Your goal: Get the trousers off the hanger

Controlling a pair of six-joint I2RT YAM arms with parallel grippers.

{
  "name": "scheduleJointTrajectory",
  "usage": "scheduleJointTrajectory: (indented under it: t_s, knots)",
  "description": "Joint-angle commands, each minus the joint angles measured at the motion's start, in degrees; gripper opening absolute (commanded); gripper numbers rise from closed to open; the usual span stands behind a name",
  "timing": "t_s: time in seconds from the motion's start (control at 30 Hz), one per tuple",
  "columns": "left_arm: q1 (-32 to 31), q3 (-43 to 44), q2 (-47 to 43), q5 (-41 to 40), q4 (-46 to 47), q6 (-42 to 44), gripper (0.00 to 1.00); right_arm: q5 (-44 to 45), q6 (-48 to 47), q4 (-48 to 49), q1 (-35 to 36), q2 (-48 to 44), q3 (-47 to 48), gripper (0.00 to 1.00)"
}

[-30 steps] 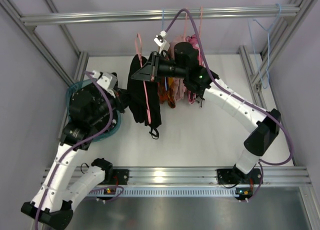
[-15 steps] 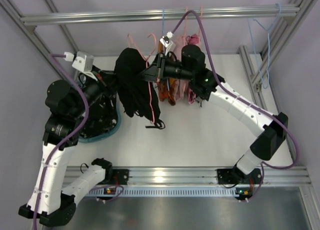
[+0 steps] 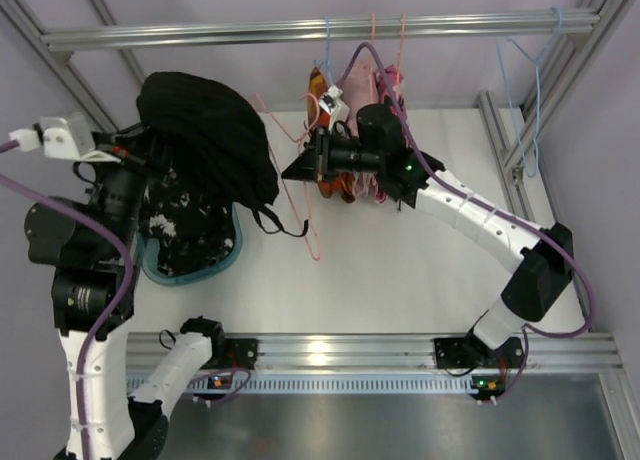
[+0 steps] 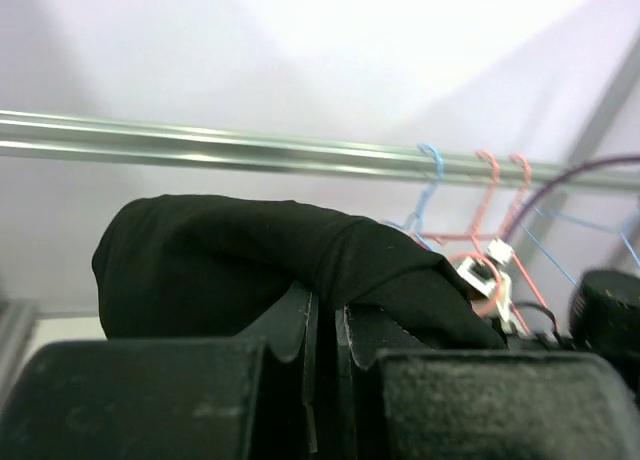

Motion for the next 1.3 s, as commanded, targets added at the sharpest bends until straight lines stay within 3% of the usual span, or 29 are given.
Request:
scheduleJointTrajectory:
  t_s: [0.0, 0.3, 0.47, 0.7, 0.9, 1.27]
  knots:
    - [4.0, 2.6, -3.9, -8.0, 6.1, 1.4, 0.0, -0.1, -3.4, 0.0, -0.5, -3.2, -0.6, 0.0]
    - [17.4, -3.0, -13.3, -16.1, -0.2, 5.7, 0.0, -3.7, -8.7, -0.2, 0.0, -7.3, -3.8, 0.0]
    - [17.6, -4.6, -14.5, -20.2, -2.7, 11.3, 0.0, -5.7, -11.6, -0.3, 0.3, -10.9, -9.0, 0.0]
    - [17.0, -15.4, -17.5, -25.2, -4.8, 15.1, 0.0, -8.4, -17.4, -2.7, 1.7, -14.4, -9.5, 0.0]
    - [16.6, -23.7, -19.6, -26.3, -5.2, 15.9, 0.0, -10.1, -20.5, -5.5, 2.2, -16.6, -8.9, 0.0]
    - [16.4, -29.5, -19.9, -24.7, -7.4, 15.9, 0.0, -12.1, -23.3, -7.5, 2.6, -18.6, -6.8, 0.0]
